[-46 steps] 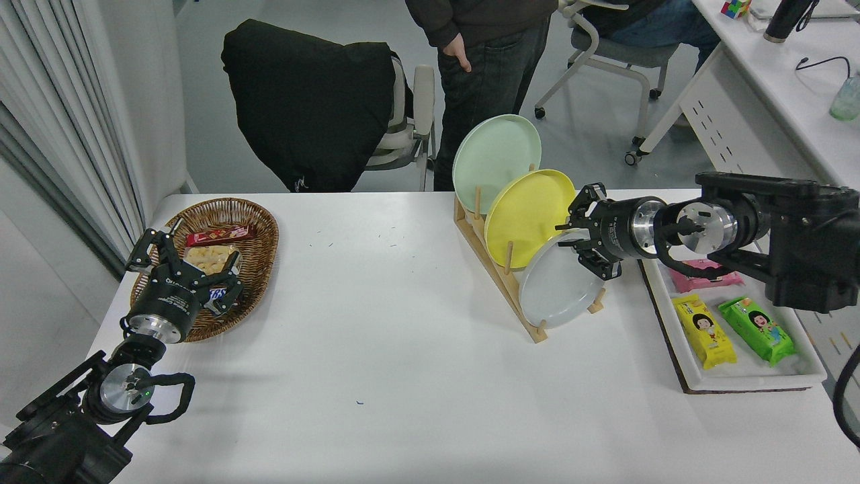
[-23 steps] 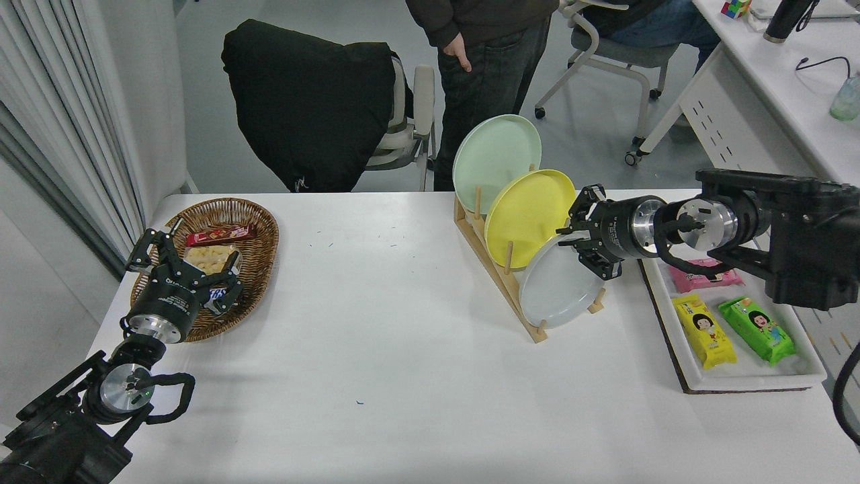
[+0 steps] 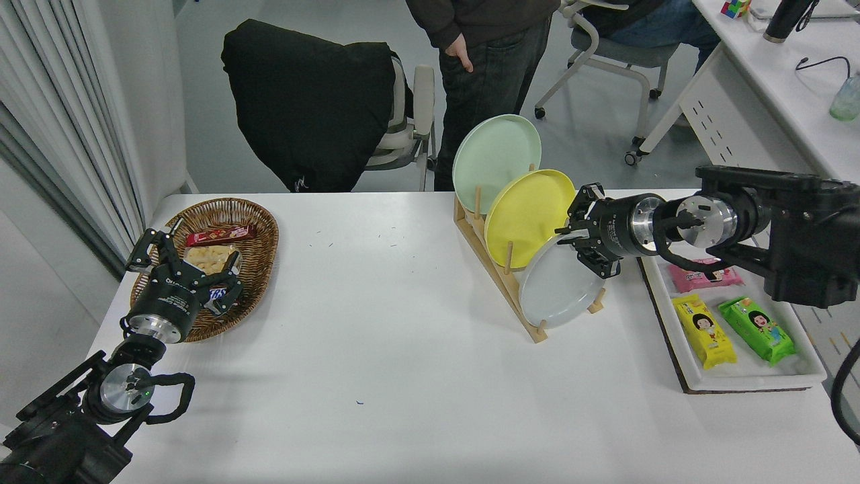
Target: Place the plate on the table
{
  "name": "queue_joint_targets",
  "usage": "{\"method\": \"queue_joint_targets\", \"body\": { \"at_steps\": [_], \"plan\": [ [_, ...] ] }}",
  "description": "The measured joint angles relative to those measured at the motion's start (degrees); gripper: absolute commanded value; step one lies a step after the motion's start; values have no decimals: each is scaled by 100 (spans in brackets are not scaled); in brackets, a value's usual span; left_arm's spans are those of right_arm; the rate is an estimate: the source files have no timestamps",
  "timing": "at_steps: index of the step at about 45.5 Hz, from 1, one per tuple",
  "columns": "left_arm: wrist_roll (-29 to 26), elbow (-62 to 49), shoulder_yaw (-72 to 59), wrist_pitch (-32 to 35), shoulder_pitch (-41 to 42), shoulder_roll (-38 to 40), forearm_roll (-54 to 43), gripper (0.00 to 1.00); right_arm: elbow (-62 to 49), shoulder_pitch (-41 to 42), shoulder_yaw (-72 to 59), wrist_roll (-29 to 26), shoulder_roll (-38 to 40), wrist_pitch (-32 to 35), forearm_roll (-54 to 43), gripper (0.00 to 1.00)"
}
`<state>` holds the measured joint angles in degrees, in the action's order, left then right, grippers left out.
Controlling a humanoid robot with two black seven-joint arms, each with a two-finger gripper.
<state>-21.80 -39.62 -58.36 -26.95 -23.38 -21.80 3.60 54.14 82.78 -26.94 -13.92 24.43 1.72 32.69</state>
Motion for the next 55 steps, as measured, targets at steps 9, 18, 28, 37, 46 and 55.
{"method": "queue_joint_targets", "body": {
  "at_steps": [9,18,28,37,46,55],
  "plan": [
    [0,0,0,0,0,0,0,98,-4,7,10,-67,0,0,0,7],
    [0,0,0,0,0,0,0,98,-1,16,10,-117,0,-4,0,7],
    [0,0,0,0,0,0,0,98,2,122,6,-263,3,-5,-10,7],
    [0,1,0,0,0,0,0,98,2,220,27,-423,31,-4,-24,0],
    [0,1,0,0,0,0,0,98,1,379,87,-719,79,11,-39,0],
    [0,1,0,0,0,0,0,98,6,482,222,-1009,125,26,-52,0]
  ]
}}
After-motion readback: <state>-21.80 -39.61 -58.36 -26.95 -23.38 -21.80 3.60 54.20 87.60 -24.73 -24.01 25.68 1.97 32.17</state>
